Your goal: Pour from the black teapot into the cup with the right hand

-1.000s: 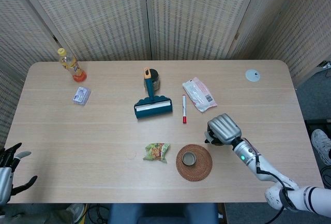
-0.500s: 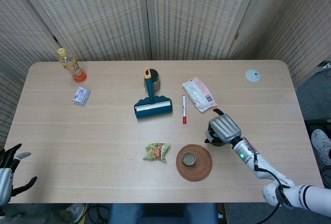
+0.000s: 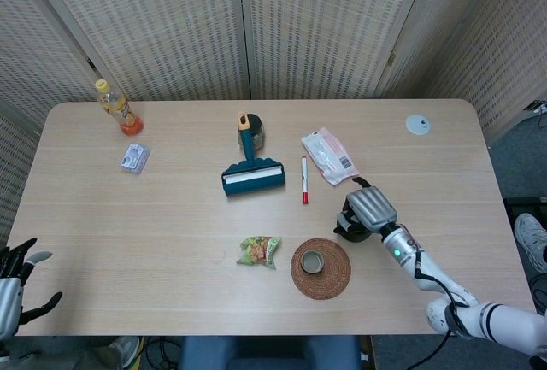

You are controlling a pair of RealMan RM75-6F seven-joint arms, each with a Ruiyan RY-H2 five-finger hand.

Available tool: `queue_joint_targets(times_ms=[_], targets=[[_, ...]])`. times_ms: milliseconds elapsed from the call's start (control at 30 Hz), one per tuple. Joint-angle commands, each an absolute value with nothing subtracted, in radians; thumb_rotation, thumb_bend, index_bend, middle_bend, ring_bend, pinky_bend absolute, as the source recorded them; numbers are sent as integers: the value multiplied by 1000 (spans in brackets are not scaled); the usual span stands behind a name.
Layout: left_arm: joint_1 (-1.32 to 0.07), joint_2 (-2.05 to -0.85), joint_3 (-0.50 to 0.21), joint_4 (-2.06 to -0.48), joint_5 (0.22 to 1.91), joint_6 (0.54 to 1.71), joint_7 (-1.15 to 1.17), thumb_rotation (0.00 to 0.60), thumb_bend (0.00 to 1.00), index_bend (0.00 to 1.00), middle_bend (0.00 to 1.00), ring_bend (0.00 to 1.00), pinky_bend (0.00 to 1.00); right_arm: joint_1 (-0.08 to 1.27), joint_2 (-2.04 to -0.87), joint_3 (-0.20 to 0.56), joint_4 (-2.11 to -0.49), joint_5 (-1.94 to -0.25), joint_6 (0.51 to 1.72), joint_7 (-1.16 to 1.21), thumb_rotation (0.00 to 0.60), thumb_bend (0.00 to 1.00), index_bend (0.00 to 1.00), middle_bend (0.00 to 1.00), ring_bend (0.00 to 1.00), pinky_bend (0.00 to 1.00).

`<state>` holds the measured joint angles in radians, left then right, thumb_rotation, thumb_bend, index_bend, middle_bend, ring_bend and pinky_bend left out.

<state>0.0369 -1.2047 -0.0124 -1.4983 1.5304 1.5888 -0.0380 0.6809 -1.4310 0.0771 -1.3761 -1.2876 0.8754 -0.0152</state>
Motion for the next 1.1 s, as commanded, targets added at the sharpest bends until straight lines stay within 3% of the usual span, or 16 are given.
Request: queue_joint_targets(times_ms=[33, 200, 467, 1100], targets=[[38, -1204, -12, -1498, 1529, 1590, -39, 600, 184, 278, 104, 120, 39, 680, -1446, 86, -1354, -1296, 869, 21, 564, 120, 1000, 920, 875, 119], [38, -1205, -11, -1496, 1529, 1588, -39, 600, 183, 278, 104, 120, 39, 680, -1452, 89, -1334, -1300, 859, 44, 483, 4, 1000, 918, 874, 102], [36, -1205, -12, -1495, 1529, 1587, -40, 600, 184, 278, 104, 120, 39, 677, -1453, 94, -1324, -1305, 849, 75, 363, 0, 1000, 915, 871, 99], [31, -1208, -13, -1500, 1529, 1580, -30, 600, 183, 278, 105, 120, 39, 680, -1462, 92, -1283, -1322, 845, 48, 362, 0, 1000, 913, 870, 96]])
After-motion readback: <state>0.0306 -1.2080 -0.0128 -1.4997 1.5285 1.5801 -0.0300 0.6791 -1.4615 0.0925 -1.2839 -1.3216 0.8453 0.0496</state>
